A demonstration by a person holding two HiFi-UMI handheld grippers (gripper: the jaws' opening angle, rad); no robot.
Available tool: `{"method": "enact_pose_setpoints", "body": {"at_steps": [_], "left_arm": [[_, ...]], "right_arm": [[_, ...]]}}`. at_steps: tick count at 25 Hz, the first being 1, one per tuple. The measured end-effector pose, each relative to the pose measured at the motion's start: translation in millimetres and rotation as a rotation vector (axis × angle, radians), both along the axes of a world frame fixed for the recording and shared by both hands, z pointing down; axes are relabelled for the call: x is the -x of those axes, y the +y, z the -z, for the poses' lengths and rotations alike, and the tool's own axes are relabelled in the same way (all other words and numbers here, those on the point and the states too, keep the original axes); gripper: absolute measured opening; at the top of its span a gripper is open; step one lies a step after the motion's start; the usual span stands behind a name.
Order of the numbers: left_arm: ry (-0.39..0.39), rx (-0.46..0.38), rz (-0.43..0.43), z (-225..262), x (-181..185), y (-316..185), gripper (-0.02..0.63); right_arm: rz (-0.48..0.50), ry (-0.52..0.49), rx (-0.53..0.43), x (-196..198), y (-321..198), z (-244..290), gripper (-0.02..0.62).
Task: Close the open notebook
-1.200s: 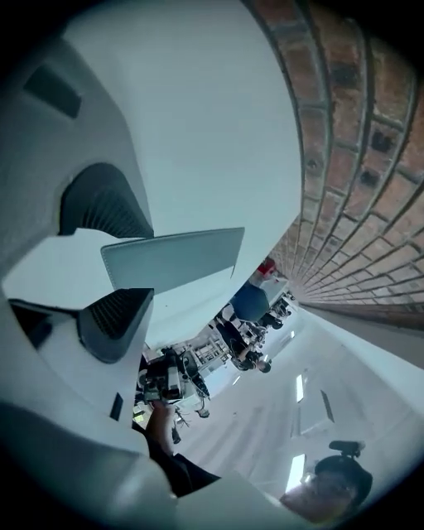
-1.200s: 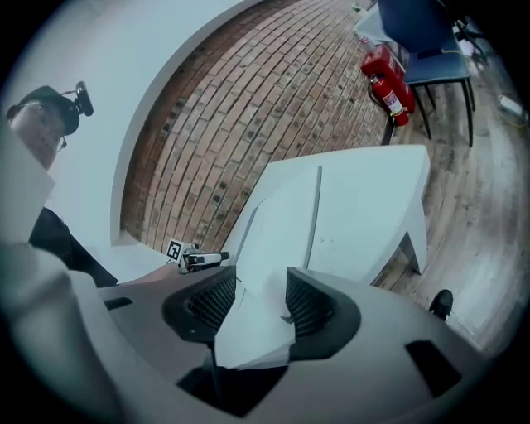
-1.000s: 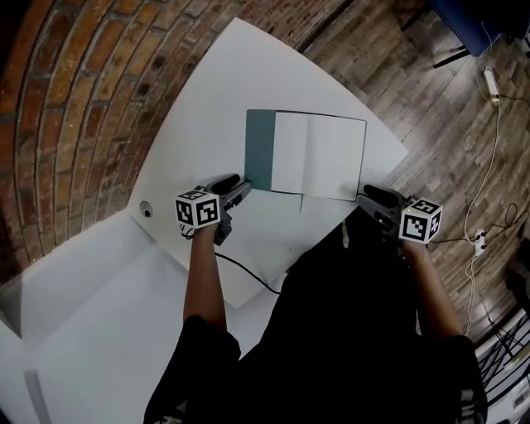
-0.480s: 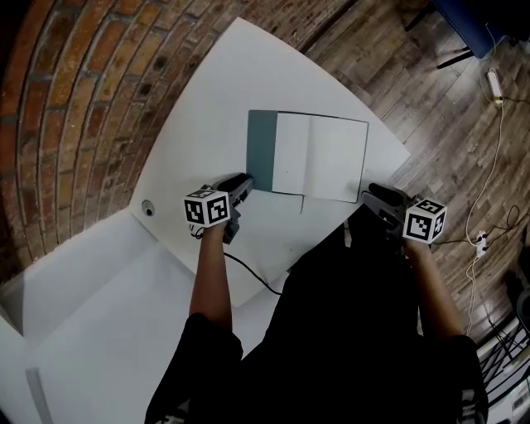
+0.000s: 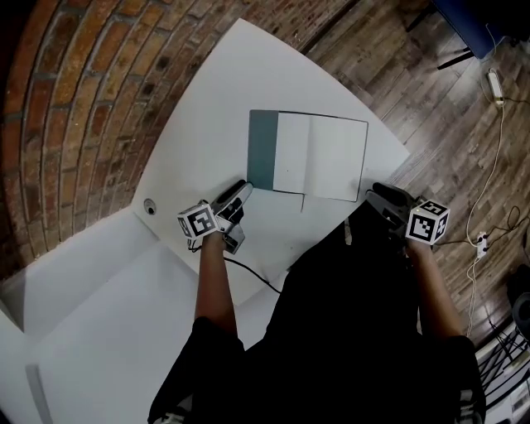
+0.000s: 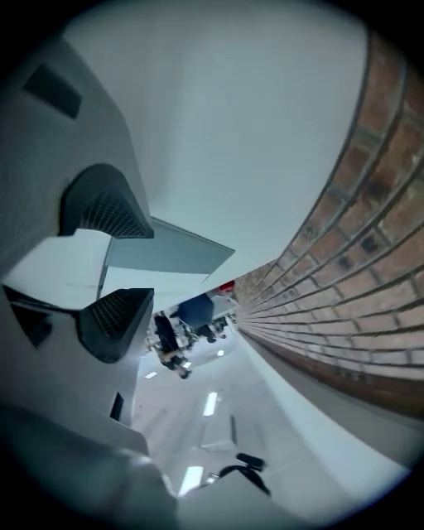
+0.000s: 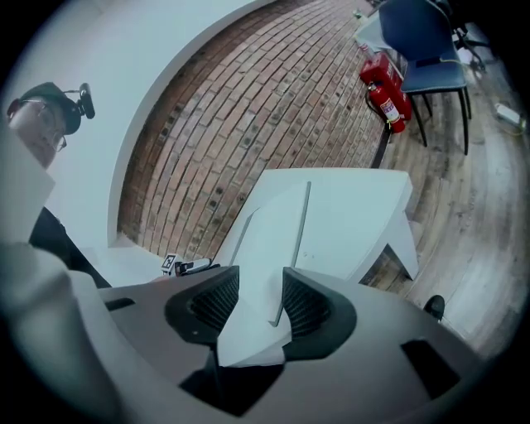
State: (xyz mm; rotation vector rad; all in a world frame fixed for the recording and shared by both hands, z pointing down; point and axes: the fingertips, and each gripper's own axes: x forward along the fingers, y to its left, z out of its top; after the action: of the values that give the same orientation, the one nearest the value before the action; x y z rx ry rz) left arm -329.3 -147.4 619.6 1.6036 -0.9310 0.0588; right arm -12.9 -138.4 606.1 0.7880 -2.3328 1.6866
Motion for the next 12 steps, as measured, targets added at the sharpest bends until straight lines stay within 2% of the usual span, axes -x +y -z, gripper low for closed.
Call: {"method": "enact_pose_setpoints", "body": {"at_steps": [2,4,7,12], "left_arm": [[0.108,0.002,0.105,5.9,-3.9,13.9,0.179],[0.185,0.008,0.173,7.0,-12.5,25.6,0.179],[0.264,0.018,0.242,0.9,-24.3,33.5,0.179],[0.422,0.088,0.415,-17.1,-31.9,39.1,0.179]], "right_arm": [[0.002,0.001,0.000,0.3,0.8,0.9,0.167],[0.009,-0.001,-0.001,2.7,2.7,2.1,0.167],[0.021,-0.004,0.000,7.2,6.8,2.3,0.167],[0.010,-0.016,0.006,10.0,12.3,3.5,0.166]]}}
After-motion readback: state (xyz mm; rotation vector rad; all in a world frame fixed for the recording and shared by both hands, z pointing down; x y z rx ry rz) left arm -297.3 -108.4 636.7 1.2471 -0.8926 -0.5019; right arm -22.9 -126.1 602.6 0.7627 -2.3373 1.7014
